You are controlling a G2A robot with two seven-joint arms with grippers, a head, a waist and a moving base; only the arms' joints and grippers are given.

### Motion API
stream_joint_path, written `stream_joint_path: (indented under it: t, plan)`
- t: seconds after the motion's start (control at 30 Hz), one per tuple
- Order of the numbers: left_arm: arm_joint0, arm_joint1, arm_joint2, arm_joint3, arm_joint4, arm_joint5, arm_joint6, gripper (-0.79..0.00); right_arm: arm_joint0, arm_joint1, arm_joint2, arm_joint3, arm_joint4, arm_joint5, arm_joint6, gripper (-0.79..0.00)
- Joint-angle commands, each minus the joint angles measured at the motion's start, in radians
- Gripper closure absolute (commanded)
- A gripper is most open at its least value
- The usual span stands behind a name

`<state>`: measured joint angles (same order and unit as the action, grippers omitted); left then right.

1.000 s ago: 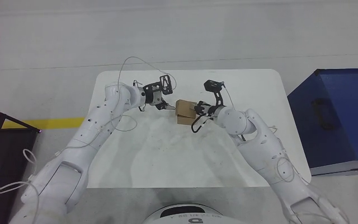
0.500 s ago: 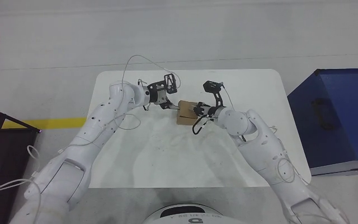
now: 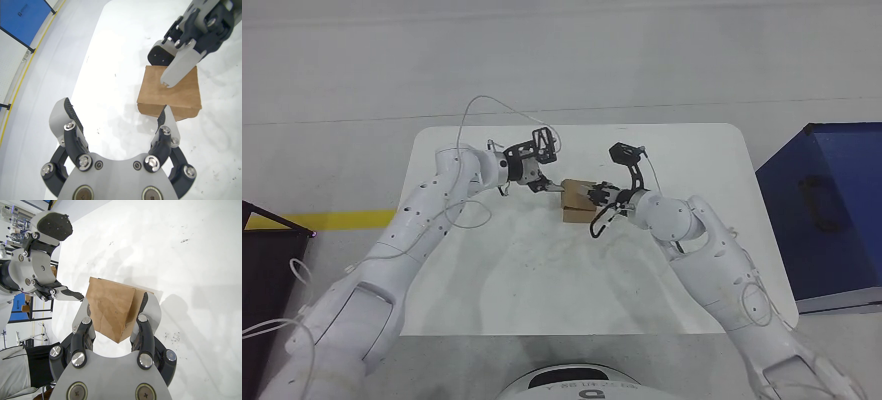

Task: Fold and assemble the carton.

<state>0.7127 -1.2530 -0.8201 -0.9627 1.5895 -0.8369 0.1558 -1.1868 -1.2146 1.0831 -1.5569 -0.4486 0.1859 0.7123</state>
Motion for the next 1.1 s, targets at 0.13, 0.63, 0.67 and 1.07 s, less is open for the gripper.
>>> stream_joint_path:
  t: [0.13, 0.63, 0.67, 1.07]
  plan:
    - [0.007, 0.002, -0.003, -0.006, 0.002, 0.005, 0.009, -0.785, -0.005, 0.002, 0.014, 0.007, 0.029, -0.024, 0.018, -0.434]
    - [0.005, 0.002, 0.008, 0.027, 0.043, 0.017, -0.009, -0.785, 0.003, 0.004, 0.053, 0.056, 0.135, -0.037, 0.041, -0.391]
    - [0.002, 0.0, 0.014, 0.028, 0.046, 0.02, -0.012, -0.785, 0.004, 0.004, 0.051, 0.058, 0.135, -0.037, 0.043, -0.388]
    - [-0.038, -0.028, 0.055, 0.065, 0.039, 0.032, 0.037, -0.785, 0.027, 0.001, 0.03, 0.098, 0.153, -0.07, 0.072, -0.388]
